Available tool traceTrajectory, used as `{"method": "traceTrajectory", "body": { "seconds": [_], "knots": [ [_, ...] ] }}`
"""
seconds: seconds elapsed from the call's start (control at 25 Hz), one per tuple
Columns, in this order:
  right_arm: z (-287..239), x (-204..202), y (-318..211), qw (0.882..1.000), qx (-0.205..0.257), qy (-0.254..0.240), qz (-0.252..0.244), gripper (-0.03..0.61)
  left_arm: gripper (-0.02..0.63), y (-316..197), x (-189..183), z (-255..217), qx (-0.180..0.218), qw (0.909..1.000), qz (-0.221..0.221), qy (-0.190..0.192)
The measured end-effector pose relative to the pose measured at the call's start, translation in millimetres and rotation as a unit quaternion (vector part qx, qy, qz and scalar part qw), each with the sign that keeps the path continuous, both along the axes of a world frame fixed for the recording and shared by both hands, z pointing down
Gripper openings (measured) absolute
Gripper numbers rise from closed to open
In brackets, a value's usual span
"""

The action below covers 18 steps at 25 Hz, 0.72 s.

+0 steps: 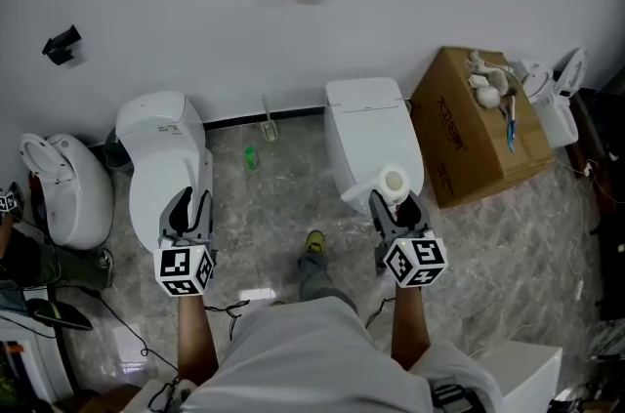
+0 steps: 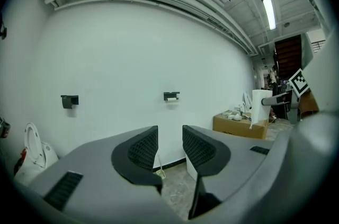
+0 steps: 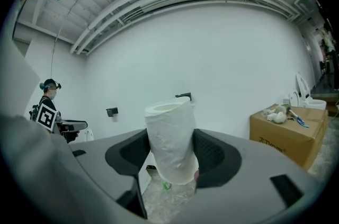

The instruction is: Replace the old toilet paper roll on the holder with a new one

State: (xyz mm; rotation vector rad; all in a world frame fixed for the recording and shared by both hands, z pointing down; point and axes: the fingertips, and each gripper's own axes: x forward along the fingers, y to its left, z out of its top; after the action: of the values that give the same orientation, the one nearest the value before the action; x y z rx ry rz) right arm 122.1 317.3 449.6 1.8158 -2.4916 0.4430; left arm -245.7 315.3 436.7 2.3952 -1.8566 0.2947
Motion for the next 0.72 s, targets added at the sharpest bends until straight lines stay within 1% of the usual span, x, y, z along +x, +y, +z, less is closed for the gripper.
{"method": "traceTrajectory", "body": {
  "seconds": [0.24, 0.44, 0.72],
  "knots": [
    [8, 7, -60, 1.0, 0.0, 0.001, -0.003, 0.263, 0.156, -54, 10, 6, -0.005, 1.0, 0.0, -0.004],
    [15, 13, -109, 1.0, -0.001, -0.009, -0.007, 0.264, 0.156, -105, 23, 2, -0.004, 0.9998, 0.01, -0.018],
    [14, 37, -183, 1.0, -0.005, -0.025, -0.012, 0.264, 0.156, -183, 65, -9, -0.005, 0.9995, 0.027, -0.017]
  ]
}}
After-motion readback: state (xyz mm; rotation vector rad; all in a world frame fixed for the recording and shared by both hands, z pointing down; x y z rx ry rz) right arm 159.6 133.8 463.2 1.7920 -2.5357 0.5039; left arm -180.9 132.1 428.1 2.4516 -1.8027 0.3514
